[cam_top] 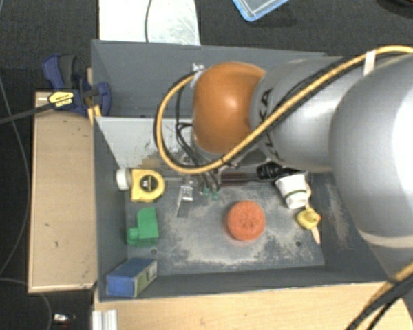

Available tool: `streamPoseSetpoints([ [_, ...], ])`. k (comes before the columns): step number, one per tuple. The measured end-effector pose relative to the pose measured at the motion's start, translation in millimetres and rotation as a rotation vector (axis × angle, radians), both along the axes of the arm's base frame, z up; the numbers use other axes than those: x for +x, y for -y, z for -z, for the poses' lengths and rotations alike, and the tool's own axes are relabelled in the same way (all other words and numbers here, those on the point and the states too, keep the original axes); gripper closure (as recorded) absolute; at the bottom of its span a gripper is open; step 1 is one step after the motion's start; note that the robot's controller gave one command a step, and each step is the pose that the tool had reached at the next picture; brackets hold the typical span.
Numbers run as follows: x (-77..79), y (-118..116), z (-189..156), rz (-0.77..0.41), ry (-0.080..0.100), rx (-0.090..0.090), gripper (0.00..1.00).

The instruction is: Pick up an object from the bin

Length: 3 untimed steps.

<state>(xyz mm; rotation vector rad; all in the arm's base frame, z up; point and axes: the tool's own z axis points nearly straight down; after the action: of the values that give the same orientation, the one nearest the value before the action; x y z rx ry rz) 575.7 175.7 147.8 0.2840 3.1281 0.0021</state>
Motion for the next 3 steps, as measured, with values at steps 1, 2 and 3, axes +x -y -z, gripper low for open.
streamPoseSetpoints([
  [1,-42.7,49,23,-0.027,0.001,0.002,0.0],
  [2,-28.5,62,41,-0.118,0.002,0.002,0.0],
  [3,-41.6,122,25,-0.136,-0.002,0.0,0.0],
])
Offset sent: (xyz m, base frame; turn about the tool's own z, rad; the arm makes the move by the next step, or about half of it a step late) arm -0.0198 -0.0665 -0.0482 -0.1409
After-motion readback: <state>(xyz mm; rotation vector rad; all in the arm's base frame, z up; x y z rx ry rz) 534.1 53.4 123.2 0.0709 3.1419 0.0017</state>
